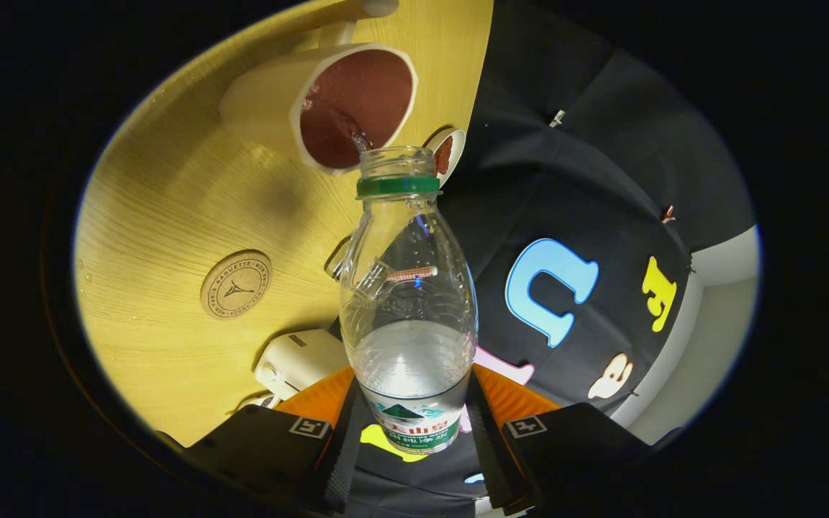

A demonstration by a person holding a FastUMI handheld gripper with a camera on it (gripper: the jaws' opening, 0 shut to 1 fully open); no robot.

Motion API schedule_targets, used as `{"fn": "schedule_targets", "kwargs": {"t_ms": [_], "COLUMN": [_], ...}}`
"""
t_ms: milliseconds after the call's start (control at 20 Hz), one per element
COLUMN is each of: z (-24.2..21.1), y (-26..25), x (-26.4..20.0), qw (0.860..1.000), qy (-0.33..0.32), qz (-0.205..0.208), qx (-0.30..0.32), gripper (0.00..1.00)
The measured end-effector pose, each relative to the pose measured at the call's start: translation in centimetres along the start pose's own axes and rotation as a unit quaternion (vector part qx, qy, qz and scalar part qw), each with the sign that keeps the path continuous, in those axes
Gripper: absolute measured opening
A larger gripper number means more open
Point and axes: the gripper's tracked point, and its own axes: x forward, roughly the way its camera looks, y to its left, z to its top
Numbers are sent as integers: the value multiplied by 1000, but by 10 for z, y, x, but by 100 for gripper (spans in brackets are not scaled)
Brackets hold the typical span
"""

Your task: Take the bottle from table, then pour the juice into the cup, finally place the bottle on the coaster

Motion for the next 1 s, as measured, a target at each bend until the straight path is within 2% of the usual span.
{"fn": "schedule_targets", "kwargs": {"t_ms": [550, 850, 1000], "z": [13, 18, 16], "y": [-28, -26, -17], "x": [2, 0, 0], "qw": [998, 998, 999], "qy": [-27, -31, -22], "qz": [-39, -33, -13], "qx": [-49, -52, -39], "gripper": [73, 73, 73]}}
